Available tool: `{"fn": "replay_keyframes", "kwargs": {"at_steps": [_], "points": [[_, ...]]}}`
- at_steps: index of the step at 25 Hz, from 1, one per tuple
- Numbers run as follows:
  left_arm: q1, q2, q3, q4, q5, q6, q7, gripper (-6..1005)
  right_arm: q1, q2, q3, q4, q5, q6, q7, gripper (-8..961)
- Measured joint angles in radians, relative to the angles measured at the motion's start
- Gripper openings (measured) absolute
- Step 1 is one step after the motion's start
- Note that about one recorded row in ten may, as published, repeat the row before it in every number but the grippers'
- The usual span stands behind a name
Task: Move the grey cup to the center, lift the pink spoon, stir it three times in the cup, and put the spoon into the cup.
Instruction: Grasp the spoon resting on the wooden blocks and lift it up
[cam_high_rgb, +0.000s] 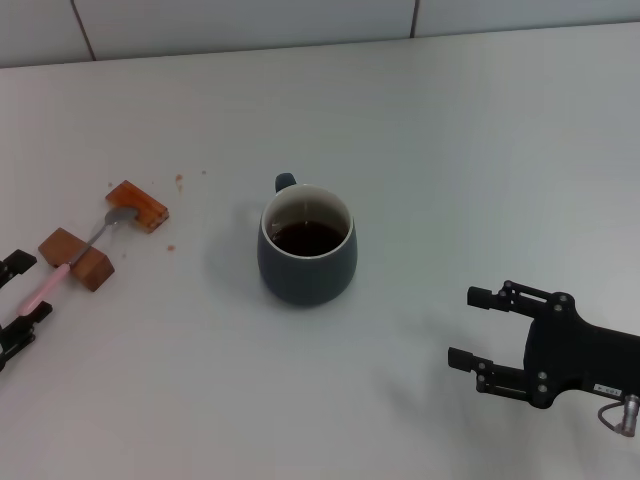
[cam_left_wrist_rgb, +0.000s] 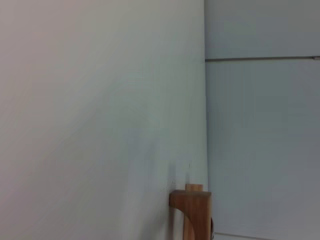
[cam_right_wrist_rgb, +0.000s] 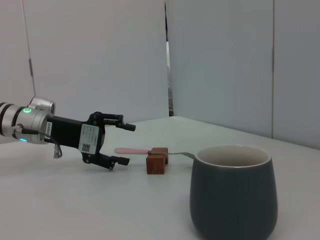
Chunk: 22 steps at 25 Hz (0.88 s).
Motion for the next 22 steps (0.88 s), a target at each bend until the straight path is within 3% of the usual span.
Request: {"fn": "replay_keyframes", "kwargs": {"at_steps": [22], "points": [[-0.035, -0.017, 0.003, -0.012, 0.0, -0.04, 0.008, 781, 0.003, 0.0, 0.0, 0.001, 0.0, 0.0, 0.0, 743]]}}
